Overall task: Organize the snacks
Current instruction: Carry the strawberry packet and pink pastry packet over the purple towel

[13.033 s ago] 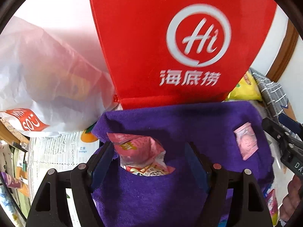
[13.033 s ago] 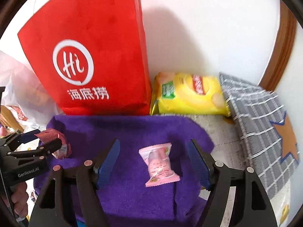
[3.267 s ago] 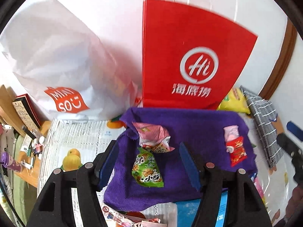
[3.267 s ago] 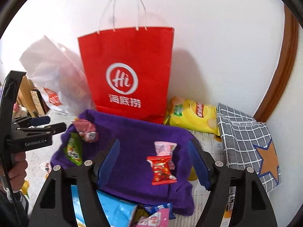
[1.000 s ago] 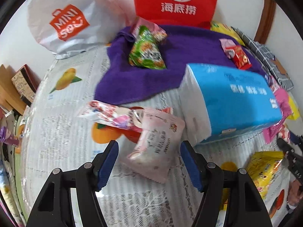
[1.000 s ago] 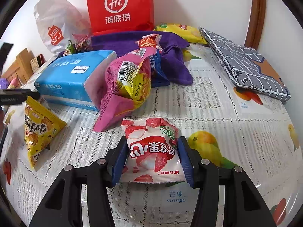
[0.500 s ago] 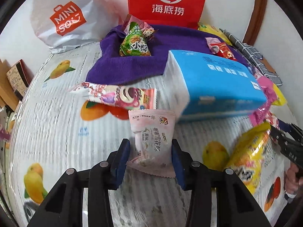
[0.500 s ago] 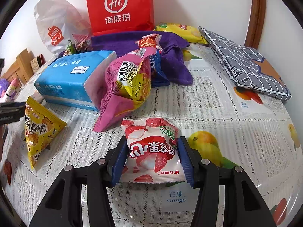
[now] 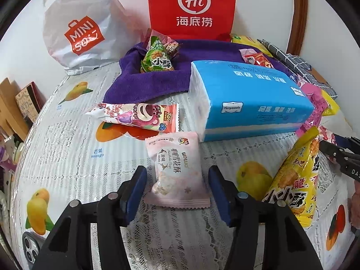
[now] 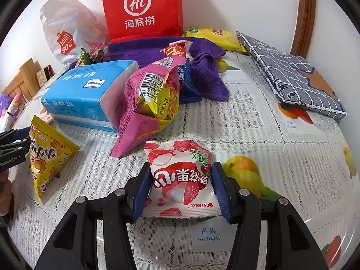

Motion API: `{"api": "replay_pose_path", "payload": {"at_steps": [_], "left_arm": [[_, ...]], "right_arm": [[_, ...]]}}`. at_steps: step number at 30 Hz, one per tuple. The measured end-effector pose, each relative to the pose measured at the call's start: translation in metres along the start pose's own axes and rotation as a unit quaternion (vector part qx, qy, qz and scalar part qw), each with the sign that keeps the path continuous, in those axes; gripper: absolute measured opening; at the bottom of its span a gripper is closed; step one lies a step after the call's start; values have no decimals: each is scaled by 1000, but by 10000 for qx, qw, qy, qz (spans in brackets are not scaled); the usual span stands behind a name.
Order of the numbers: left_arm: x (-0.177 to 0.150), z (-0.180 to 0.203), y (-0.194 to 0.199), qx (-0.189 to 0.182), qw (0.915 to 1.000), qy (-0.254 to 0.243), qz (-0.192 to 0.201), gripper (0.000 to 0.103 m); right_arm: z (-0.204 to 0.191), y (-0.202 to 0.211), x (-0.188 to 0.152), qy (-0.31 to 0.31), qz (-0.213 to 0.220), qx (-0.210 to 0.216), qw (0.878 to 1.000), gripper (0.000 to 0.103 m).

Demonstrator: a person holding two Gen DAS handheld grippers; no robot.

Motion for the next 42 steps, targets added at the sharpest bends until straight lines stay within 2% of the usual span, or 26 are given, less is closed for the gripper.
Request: {"api": "replay_pose_path", "payload": {"at_steps": [6,12,14,18,23,27,33,42], "left_arm": [[-1,0,-1,-40,10000,27,-1,57],[-1,-1,-1,-54,10000,42,5,56],[-1,-3,0,-7,10000,91,28,48],[-1,-10,3,-47,9998,217,9,38],[-2,-10,12,-453,9975,525,-147,35],[1,-6,25,-413,9980,476,-58,35],[5,5,50,-568,9975,411,2,35],[27,19,84,-659,9972,305,174,35]], "right_arm": [[-1,0,-1,30,-16,20,10000,62],[-1,1,-1,-14,-5,111,9999,63],[-1,1,-1,-7,-9,108,9999,63],[2,3,-2,-10,-1,25,10000,53],[6,11,-8,-214,-90,126,9997,48],[2,21,-11,-221,-52,123,9997,48],[-5,46,-11,-269,49,148,9995,48],[-22,86,18,-177,351,13,9992,48]]}}
Point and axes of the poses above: each gripper's, at about its wrist camera, not at the fingertips, and y roughly against the way its jaws point, z to its right, x to its top, the point moved 10 cm from there along -y, roughly the way its jaws point, and after that the axes turned 5 degrees about -z, right-handed, at the moved point
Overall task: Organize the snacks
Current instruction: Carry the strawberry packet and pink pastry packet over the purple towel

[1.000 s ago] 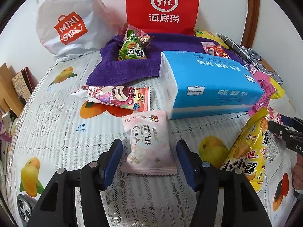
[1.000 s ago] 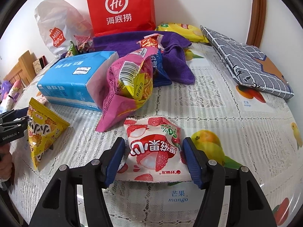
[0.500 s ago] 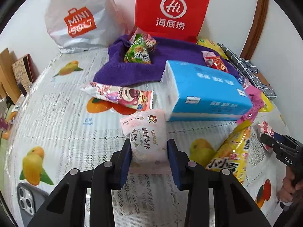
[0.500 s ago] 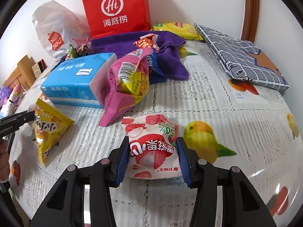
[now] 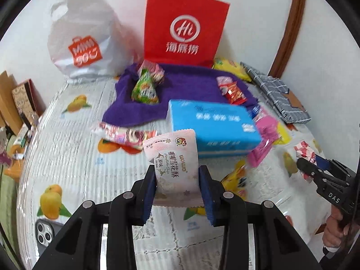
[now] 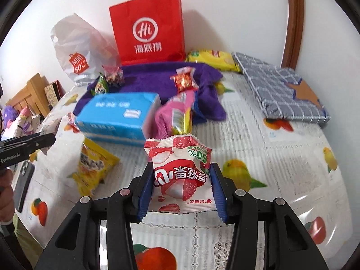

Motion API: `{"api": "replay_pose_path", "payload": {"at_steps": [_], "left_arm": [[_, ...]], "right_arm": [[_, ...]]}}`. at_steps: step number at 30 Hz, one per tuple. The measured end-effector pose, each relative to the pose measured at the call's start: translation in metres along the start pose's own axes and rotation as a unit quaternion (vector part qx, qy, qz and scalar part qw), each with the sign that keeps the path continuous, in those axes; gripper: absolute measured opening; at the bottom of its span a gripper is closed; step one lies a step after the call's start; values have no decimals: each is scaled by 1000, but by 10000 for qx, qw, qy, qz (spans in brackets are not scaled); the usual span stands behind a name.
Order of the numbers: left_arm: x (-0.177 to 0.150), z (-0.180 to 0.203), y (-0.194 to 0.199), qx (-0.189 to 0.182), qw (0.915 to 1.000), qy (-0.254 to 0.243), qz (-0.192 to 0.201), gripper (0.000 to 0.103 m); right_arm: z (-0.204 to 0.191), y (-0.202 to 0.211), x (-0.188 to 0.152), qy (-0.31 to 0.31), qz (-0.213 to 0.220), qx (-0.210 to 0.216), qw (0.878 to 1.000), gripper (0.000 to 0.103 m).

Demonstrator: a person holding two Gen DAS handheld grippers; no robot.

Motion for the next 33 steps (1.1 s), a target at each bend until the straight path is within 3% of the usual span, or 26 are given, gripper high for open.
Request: {"api": "replay_pose_path", "payload": {"at_steps": [15,33], "left_arm": [[42,15,26,165,9999,-9,28,35],[120,9,28,460,9982,-19,381,36]], "right_arm": [[-27,23,56,75,222,166,9996,48],[-38,4,147,200,419,91,9989,48]]}}
Point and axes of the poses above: each gripper's, at about its wrist camera, not at the fingertips, and y roughly against the way its jaws point, z to its right, x to its top, the point moved 10 cm from there along -y, roughly the way its jaws point, and after that the axes turned 5 degrees about -z, right-handed, at the moved point
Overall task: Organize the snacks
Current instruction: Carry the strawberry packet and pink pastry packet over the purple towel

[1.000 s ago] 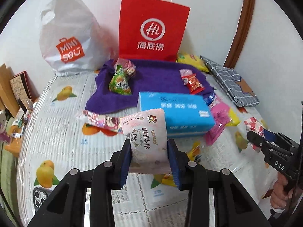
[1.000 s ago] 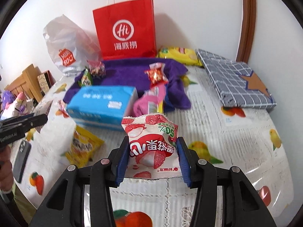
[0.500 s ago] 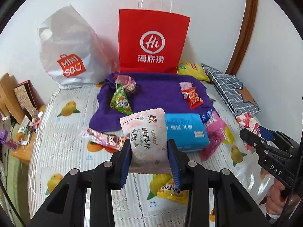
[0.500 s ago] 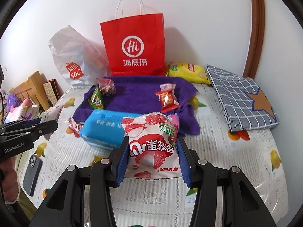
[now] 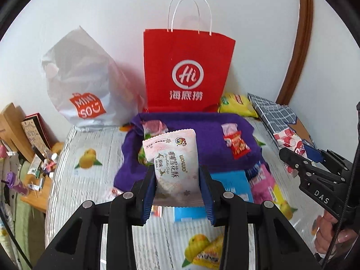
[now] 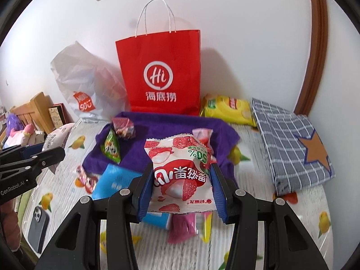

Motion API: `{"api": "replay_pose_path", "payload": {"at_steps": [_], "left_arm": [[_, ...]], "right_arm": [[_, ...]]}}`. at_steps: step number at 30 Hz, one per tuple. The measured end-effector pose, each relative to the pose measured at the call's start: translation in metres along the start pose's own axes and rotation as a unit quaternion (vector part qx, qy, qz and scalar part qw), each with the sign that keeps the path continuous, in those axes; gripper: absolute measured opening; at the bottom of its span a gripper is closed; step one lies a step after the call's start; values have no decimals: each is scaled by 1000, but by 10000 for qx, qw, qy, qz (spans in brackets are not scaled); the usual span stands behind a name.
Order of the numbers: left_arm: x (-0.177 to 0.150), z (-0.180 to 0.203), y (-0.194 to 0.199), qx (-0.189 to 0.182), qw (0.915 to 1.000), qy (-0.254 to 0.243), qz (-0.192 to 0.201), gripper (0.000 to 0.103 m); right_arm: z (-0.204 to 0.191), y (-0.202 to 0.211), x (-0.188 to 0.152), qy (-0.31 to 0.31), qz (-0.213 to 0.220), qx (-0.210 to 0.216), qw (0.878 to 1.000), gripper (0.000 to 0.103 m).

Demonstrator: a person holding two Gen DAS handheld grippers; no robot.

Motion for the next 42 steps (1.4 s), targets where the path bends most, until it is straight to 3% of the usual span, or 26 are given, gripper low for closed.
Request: {"api": "replay_pose_path", "payload": {"at_steps": [29,34,36,38,42], "left_arm": [[109,-30,-83,75,9994,332,-14,36],[110,-49,-114,128,9989,435,-139,36],[103,-58,-129,85,9981,559,-245,36],[100,-67,-143,185,9971,556,-488,36],[101,-76,-145,65,9965,675,-480,36]], "right_arm": [[17,-88,95,-52,-114,105,9999,48],[17,-121,81,22,-325,260,9991,48],[21,-146,70,17,-706,228,9972,48],[28,-160,66,-86,-817,176,9965,48],[25,-177,56,-145,-1054,451,9933,48]]}}
Point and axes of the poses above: each gripper's, at about its wrist camera, not at the fingertips, and y roughly against the way its jaws point, z to its right, x to its top, the point moved 10 cm from there along -y, roughly the way its jaws point, and after that the axes turned 5 degrees about -z, right-handed, at the moved point
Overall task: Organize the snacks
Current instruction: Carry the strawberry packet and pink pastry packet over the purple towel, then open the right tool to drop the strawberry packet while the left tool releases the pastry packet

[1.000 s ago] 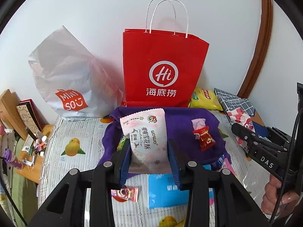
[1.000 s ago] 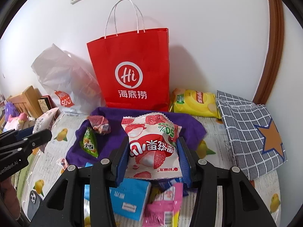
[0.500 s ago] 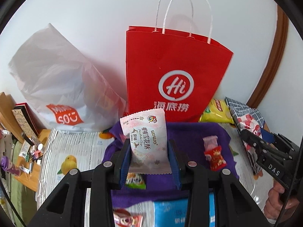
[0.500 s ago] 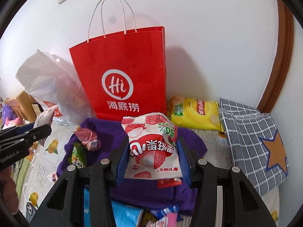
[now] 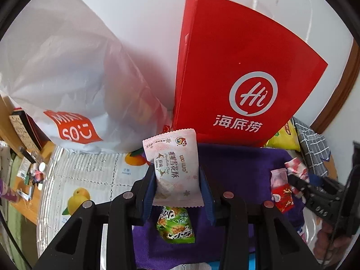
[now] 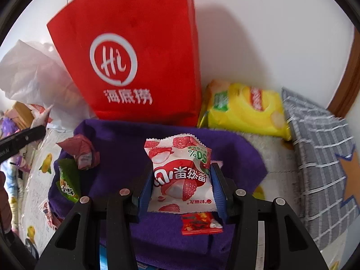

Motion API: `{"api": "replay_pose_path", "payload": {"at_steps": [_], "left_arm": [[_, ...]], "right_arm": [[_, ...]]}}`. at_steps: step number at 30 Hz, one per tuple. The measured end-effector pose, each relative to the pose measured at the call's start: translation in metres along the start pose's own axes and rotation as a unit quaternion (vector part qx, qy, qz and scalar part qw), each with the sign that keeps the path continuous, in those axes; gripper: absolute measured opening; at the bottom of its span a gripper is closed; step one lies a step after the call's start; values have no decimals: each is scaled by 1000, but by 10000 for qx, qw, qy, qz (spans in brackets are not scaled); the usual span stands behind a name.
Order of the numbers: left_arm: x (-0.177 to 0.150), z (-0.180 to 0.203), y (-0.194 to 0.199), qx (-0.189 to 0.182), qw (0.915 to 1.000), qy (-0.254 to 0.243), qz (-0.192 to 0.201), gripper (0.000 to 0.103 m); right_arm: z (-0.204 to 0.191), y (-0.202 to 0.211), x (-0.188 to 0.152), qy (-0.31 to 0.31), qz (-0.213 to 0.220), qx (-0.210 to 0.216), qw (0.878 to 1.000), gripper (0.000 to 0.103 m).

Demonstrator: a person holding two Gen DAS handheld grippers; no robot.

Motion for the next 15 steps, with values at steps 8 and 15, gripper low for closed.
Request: {"api": "replay_pose_path", "payload": {"at_steps": [8,15], "left_arm": [[1,-9,-3,-51,9999,126,-64,36],[-2,-3,-9,-71,9998,41,-165,36]], "right_arm": [[-11,-35,-13,194,-477,33,9987,48],[-17,-49,-20,373,-694,-95,9968,49]]}}
Point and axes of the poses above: each gripper's, at about its wrist camera, not at the fingertips, and y roughly against the way its jaws point, z to its right, x to its top, the point moved 10 cm from there along -y, roughly the way its jaws point, and after that the axes turned 5 degrees about -z, right-handed, at the moved point
